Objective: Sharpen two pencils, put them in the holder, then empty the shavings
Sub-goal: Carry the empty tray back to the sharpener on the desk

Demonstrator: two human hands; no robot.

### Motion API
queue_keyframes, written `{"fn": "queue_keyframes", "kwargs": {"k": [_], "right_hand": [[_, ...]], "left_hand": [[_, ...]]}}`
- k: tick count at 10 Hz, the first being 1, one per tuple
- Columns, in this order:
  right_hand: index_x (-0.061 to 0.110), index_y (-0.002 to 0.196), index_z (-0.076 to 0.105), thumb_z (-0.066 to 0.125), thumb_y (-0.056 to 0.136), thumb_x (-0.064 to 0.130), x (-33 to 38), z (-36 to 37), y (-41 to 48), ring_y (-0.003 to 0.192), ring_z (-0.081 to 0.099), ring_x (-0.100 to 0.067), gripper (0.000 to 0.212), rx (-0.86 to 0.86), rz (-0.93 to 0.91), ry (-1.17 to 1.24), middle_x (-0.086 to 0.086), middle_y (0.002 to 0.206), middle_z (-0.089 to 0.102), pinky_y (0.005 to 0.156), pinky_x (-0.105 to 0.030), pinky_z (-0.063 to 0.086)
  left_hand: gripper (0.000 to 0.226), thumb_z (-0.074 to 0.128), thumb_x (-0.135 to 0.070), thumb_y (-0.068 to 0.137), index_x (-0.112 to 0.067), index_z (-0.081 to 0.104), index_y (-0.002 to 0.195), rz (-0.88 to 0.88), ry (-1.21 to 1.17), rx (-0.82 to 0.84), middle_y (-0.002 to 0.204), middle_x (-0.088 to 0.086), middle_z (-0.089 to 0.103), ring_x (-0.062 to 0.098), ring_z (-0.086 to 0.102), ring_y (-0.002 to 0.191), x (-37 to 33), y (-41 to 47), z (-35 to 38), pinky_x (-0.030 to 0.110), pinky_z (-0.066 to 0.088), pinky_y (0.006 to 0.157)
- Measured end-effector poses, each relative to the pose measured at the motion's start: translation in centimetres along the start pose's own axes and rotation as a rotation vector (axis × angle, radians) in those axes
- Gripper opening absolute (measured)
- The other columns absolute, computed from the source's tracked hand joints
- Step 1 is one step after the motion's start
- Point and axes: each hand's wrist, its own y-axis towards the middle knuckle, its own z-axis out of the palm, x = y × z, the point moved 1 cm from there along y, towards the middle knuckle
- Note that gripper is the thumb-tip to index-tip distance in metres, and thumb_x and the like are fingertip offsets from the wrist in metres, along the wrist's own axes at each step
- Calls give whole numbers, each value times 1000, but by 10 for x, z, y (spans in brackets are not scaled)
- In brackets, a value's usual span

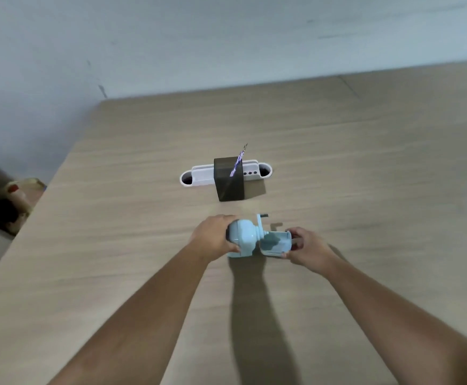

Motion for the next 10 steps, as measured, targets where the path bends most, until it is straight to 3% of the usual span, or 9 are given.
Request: {"fn": "queue_keyframes", "kwargs": {"k": [1, 2, 3, 4, 5, 6, 8, 9, 10], "right_hand": [[15, 115, 57, 79, 61, 6, 3, 18, 11, 95, 66, -30, 59, 32, -66, -26, -13, 104, 69, 86, -48, 54], [12, 122, 53, 75, 66, -7, 9, 23, 17, 93, 65, -25, 63, 91, -39, 19, -12, 104, 68, 82, -44, 57], [7, 126, 50, 70, 70, -14, 15, 25, 20, 83, 61, -17, 64, 100, -18, 86, -13, 104, 64, 67, -23, 56], [-3, 118, 53, 67, 70, -17, 17, 32, 18, 72, 60, -12, 51, 128, 34, 145, -9, 91, 65, 57, -14, 53], [-1, 109, 59, 62, 74, -16, 18, 39, 15, 75, 61, -11, 38, 230, 66, 185, -6, 87, 66, 62, -14, 51], [14, 102, 62, 61, 78, -11, 18, 39, 15, 72, 56, -12, 35, 293, 100, 180, -6, 96, 67, 57, -20, 45], [20, 98, 63, 58, 79, -13, 9, 40, 18, 60, 44, -13, 39, 291, 121, 220, 2, 94, 67, 52, -24, 35], [14, 112, 59, 58, 79, -11, 8, 38, 15, 57, 40, -14, 41, 267, 145, 204, 2, 87, 64, 48, -24, 29], [10, 119, 54, 57, 80, -6, -2, 20, 1, 61, 43, -15, 42, 172, 161, 111, 2, 97, 63, 44, -21, 26]], "left_hand": [[78, 85, -28, 59, -20, 54, 130, -1, -12, 0, 129, 3, 61, 23, 56, 115, 4, 3, 2, 35, 45, 100], [79, 85, -28, 60, -21, 52, 131, 11, 12, 18, 130, 2, 61, 23, 56, 115, 4, 5, 1, 36, 45, 100], [76, 85, -28, 60, -21, 54, 129, 13, 25, 0, 128, 3, 62, 23, 57, 114, 3, 4, 0, 36, 46, 98], [76, 85, -28, 59, -21, 55, 128, 8, 20, -8, 128, 2, 62, 23, 57, 115, 4, 4, 2, 36, 46, 99], [75, 85, -26, 58, -19, 56, 127, 6, -6, -11, 127, 3, 63, 24, 57, 115, 5, 6, 2, 37, 46, 98], [74, 85, -24, 58, -19, 56, 127, 8, -18, -11, 126, 4, 64, 24, 58, 113, 5, 6, 3, 37, 47, 97], [76, 85, -23, 58, -21, 54, 128, -22, -41, -7, 125, 1, 62, 22, 57, 113, 5, 4, 4, 37, 47, 96], [91, 85, -30, 57, -28, 41, 137, -44, -33, -1, 138, -4, 51, 20, 49, 125, 4, 0, 3, 40, 45, 102], [108, 86, -41, 54, -31, 26, 144, -58, 21, 18, 148, -7, 36, 16, 39, 134, -2, -17, 0, 40, 40, 107]]}}
